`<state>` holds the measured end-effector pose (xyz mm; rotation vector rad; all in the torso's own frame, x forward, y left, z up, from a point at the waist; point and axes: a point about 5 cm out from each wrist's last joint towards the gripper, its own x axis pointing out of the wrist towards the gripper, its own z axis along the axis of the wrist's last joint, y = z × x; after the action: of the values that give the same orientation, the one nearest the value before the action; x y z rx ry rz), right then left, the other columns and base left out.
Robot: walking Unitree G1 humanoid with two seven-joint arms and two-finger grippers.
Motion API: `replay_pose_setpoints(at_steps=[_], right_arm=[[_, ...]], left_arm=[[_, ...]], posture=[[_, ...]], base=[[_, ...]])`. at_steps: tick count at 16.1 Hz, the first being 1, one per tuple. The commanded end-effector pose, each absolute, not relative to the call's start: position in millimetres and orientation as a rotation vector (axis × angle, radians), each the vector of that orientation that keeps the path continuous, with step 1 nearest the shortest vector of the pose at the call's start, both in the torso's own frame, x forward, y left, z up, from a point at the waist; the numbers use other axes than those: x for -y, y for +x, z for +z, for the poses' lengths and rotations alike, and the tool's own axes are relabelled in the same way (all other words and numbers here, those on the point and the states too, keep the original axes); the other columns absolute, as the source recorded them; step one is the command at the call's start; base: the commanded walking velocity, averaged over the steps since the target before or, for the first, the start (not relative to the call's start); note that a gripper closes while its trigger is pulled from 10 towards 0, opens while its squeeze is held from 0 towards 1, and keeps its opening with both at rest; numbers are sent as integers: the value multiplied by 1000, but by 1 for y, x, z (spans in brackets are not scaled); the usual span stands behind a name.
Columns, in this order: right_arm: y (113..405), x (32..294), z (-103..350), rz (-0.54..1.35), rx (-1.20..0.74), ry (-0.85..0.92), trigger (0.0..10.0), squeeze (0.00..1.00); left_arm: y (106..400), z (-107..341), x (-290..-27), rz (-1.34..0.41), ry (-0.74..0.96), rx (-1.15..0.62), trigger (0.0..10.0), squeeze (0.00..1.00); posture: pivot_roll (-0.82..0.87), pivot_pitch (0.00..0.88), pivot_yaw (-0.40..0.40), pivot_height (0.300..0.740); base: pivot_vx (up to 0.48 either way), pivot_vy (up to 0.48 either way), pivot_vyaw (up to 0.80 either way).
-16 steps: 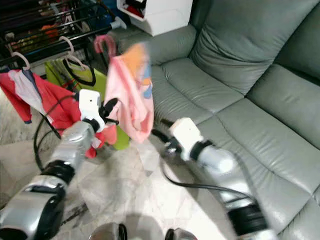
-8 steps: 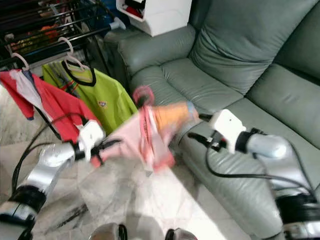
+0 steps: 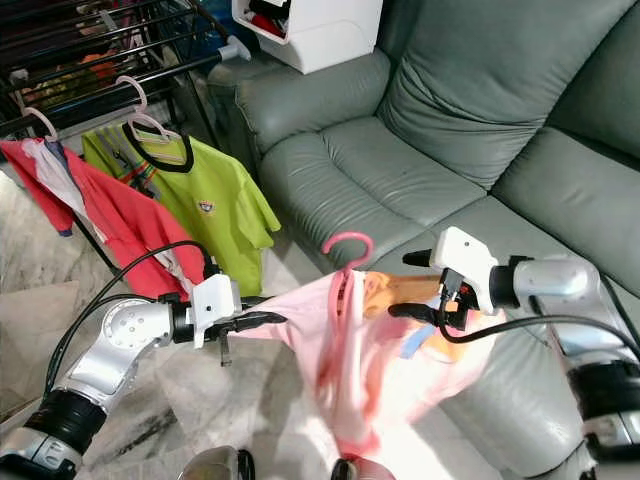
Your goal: Hang hanger
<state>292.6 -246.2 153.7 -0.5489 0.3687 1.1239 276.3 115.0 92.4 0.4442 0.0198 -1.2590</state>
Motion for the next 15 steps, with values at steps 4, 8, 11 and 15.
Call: replay_pose_setpoints(at_steps=[4, 8, 11, 15], right_arm=[[293, 231, 155, 1283, -391, -521, 0, 0], [302, 232, 161, 1329, -421, -529, 0, 0], [303, 236, 160, 1340, -474, -551, 0, 0], [298, 244, 154, 1380, -567, -552, 0, 0]], left_arm=[[275, 97, -109, -1296, 451, 9, 0, 0], [278, 98, -105, -1296, 454, 18, 0, 0], [279, 99, -105, -1286, 453, 21, 0, 0], [281, 98, -107, -1275, 455, 15, 0, 0]], posture=[[-49, 62, 32, 740], [-51, 51, 28, 740], [-49, 49, 22, 740], [-50, 48, 19, 740]], base=[[0, 0, 0], [0, 0, 0], [0, 0, 0], [0, 0, 0]])
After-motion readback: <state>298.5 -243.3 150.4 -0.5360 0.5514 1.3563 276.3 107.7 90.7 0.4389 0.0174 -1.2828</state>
